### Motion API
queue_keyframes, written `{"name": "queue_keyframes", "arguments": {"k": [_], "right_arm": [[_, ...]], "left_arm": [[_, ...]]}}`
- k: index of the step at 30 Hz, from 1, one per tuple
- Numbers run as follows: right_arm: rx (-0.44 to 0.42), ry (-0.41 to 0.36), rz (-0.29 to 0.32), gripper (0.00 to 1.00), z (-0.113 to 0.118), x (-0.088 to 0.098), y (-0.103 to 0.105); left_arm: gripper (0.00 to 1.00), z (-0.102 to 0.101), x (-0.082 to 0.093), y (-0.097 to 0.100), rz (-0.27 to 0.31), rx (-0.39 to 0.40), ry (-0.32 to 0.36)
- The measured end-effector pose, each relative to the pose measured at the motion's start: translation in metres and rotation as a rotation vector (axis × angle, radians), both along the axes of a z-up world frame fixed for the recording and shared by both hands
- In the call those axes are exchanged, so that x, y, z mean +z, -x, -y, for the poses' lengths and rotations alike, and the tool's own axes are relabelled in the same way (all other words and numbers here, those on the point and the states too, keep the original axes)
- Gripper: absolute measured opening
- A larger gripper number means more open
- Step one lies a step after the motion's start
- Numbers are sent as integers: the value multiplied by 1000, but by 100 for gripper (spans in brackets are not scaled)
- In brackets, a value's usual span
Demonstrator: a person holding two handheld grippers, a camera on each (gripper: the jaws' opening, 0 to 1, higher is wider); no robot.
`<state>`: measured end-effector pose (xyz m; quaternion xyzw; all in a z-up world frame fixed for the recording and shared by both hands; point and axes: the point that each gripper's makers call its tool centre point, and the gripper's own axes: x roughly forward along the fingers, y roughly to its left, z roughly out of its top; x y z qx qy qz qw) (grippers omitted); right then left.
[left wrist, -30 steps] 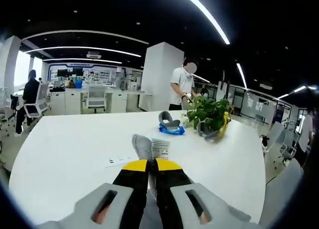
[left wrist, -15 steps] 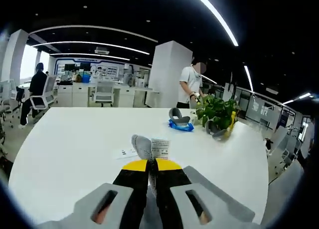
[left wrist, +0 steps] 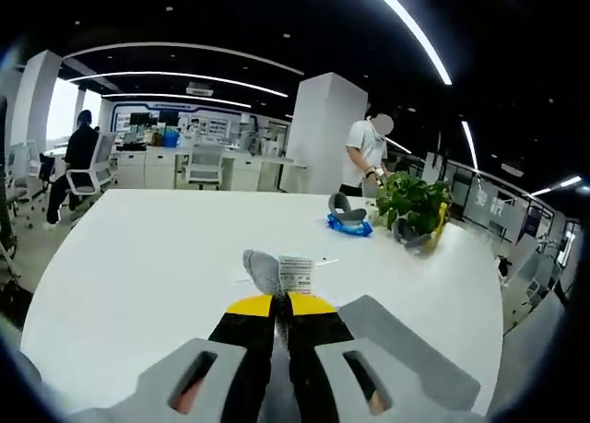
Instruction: Fold the towel on the table until its edges align and the towel forms a compact rectangular stack.
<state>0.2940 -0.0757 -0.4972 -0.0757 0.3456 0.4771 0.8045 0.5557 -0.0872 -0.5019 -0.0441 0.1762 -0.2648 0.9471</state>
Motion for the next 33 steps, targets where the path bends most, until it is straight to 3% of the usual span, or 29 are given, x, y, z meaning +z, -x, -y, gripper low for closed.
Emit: {"name": "queue_keyframes", "arguments": {"k": [8, 19, 29, 33], "right_arm": [[91, 48, 13, 0, -9, -26, -1], [130, 54, -51, 0, -23, -70, -8], [143, 29, -83, 0, -29, -87, -14], [165, 27, -57, 1, -30, -90, -14]], "left_arm": [[4, -13, -30, -2, -48, 22, -2], [5, -34, -81, -1, -142, 57, 12], [6, -37, -104, 3, -195, 67, 33], [7, -42, -107, 4, -195, 80, 33]]}}
